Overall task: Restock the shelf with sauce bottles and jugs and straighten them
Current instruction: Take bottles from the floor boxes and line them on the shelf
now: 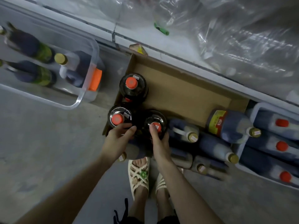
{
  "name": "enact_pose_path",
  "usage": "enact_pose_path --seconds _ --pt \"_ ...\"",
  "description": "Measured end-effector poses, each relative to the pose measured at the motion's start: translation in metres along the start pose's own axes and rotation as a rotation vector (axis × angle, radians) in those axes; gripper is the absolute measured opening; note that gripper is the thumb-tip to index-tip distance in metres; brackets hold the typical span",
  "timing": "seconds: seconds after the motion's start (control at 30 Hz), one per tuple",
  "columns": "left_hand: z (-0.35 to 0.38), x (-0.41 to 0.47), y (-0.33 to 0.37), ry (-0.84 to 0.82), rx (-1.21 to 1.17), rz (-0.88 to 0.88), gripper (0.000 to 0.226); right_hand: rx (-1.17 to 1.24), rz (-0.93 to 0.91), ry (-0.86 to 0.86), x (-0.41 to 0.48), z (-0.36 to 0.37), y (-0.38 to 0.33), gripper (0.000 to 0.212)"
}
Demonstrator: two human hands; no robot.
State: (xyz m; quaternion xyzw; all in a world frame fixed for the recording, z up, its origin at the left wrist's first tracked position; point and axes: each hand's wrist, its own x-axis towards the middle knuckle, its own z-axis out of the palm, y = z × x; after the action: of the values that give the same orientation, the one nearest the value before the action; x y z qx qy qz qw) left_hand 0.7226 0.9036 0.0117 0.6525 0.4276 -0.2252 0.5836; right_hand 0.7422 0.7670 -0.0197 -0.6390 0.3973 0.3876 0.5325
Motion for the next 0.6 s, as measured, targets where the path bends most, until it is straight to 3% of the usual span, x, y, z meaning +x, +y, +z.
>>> enact_pose_path --seconds 0.13,0.23,0.37,0.6 --pt "0.005 0.001 0.003 -0.021 -0.071 0.007 0.021 0.116 -0.003 -0.022 0.009 0.005 0.003 0.097" --pt "0.008 0.001 0.008 -0.032 -0.087 0.023 0.019 0.268 0.007 0.018 0.016 0.017 -0.004 0.126" --pt "0.006 0.007 0.014 -0.028 -0.081 0.043 0.018 0.344 0.016 0.046 0.029 0.024 -0.016 0.14" --pt "0.002 0.004 0.018 -0.039 -0.102 0.042 0.007 0.361 -0.055 0.061 0.032 0.005 -0.052 0.113"
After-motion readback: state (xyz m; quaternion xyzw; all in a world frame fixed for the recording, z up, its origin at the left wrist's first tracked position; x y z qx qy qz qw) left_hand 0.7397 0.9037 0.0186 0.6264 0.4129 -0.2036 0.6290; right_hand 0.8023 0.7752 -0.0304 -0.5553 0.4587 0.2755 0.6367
